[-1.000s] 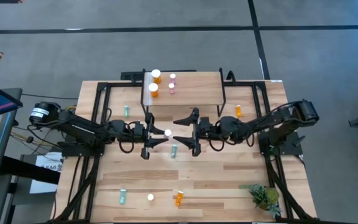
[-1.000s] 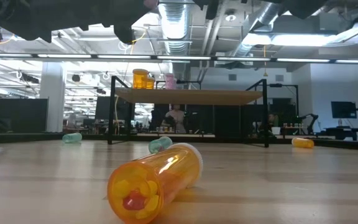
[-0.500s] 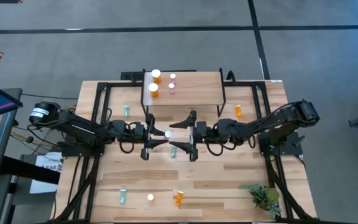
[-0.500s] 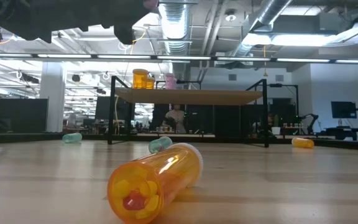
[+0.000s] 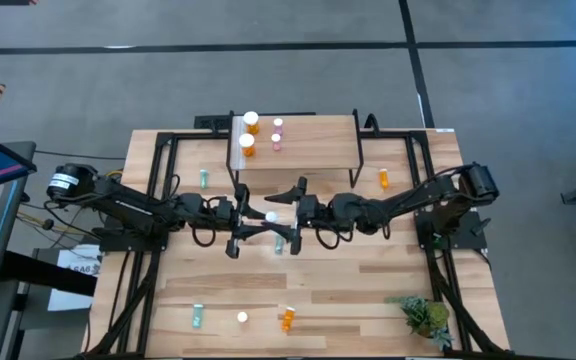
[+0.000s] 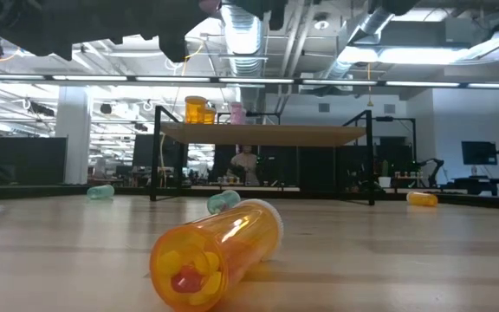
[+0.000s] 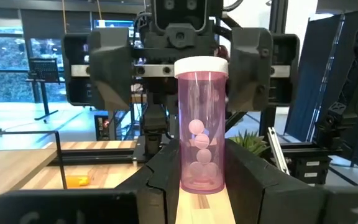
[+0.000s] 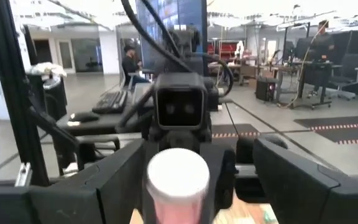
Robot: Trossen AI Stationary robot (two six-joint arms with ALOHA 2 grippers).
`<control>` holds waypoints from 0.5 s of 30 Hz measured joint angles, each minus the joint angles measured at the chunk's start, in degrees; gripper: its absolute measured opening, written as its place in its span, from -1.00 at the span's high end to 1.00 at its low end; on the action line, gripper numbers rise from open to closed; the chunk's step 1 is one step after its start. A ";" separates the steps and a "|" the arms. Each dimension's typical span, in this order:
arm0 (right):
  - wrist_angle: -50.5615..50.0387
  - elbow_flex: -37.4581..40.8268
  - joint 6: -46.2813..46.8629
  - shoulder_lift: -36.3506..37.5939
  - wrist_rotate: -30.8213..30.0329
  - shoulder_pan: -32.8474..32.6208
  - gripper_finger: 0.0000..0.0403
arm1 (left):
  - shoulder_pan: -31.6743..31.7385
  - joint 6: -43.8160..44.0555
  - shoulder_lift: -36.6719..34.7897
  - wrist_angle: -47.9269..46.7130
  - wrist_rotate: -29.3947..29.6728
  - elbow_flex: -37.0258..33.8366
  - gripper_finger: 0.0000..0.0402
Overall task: Pick and place medicine bottles onto shelf by color
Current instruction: Put the small pink pill bottle aligned with the other small pink bottles on the shelf
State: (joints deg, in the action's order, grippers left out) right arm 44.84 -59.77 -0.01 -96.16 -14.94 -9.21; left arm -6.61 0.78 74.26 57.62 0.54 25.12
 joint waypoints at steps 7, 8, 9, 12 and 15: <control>-2.27 -0.13 1.35 0.66 0.02 -0.31 -0.59 | -0.02 0.34 0.00 -0.06 -0.09 0.00 0.57; -2.45 -0.13 1.51 0.73 0.02 -0.32 -0.59 | -0.02 0.34 0.00 -0.06 -0.07 0.00 0.57; -2.89 -0.13 1.71 0.76 0.02 -0.31 -0.59 | -0.02 0.34 0.00 -0.04 -0.09 0.02 0.57; -3.46 -0.12 2.14 0.76 0.04 -0.31 -0.58 | -0.07 0.35 0.00 -0.02 -0.07 0.00 0.57; -3.27 -0.13 2.16 0.76 0.04 -0.31 -0.53 | -0.07 0.34 0.00 0.01 -0.07 0.00 0.57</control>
State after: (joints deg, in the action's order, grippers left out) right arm 41.57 -59.90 2.15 -95.39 -14.90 -9.52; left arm -6.68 1.13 74.26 57.63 0.47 25.12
